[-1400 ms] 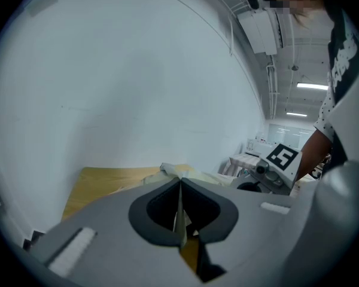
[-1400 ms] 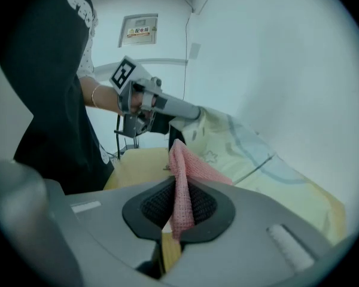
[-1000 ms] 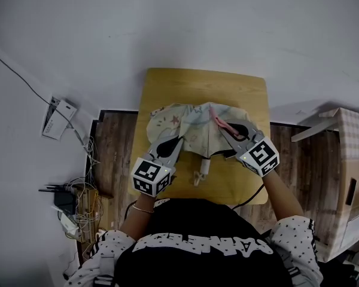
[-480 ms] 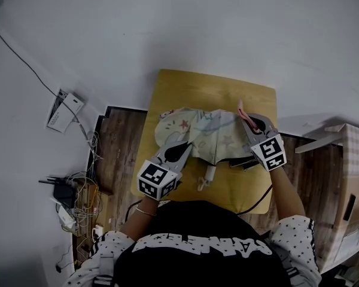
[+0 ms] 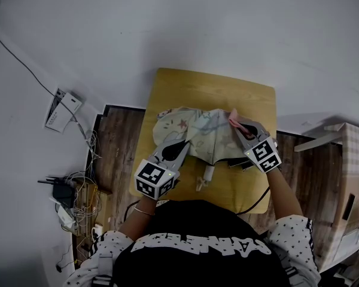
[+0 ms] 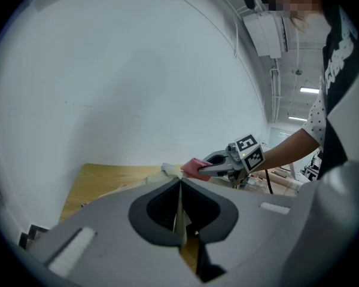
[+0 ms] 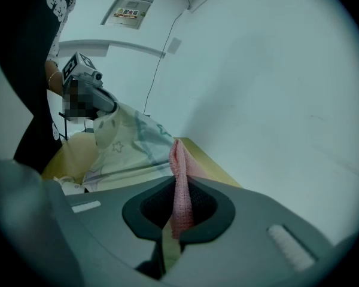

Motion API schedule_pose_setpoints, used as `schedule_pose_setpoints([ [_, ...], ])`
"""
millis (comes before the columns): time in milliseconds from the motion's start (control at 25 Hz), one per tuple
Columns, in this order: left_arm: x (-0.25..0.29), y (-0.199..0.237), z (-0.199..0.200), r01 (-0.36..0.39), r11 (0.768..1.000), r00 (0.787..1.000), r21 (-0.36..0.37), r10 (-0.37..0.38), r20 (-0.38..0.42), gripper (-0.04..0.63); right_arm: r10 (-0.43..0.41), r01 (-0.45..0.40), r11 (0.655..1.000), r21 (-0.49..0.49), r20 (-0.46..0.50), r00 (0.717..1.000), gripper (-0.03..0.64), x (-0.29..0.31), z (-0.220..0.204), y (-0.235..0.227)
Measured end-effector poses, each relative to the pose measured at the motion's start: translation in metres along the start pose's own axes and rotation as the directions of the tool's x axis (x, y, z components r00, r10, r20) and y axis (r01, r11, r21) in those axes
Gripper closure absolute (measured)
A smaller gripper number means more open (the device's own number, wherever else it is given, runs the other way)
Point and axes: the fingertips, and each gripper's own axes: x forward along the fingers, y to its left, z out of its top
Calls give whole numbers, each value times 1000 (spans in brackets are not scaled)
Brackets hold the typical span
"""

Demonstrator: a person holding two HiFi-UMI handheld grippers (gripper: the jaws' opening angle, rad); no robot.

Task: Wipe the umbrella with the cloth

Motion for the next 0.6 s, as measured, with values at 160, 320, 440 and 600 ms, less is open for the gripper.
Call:
schedule_pose_setpoints([
  [160, -2, 0, 1, 3, 1000, 1000, 0, -3, 4, 594, 32, -32, 999, 15, -12, 999, 584, 0, -7, 16],
  [320, -2, -2, 1, 5, 1000, 1000, 2, -5, 2, 594, 55, -54, 998, 29, -15, 998, 584, 1, -12, 29],
  [440, -2, -2, 0, 6, 1000, 1000, 3, -6, 3, 594, 71, -70, 997, 39, -24, 997, 584, 0, -18, 39],
  [600, -4, -3, 1, 9, 1000, 1000, 0, -9, 6, 594, 104, -102, 994, 47, -38, 994, 584, -4, -24, 57],
])
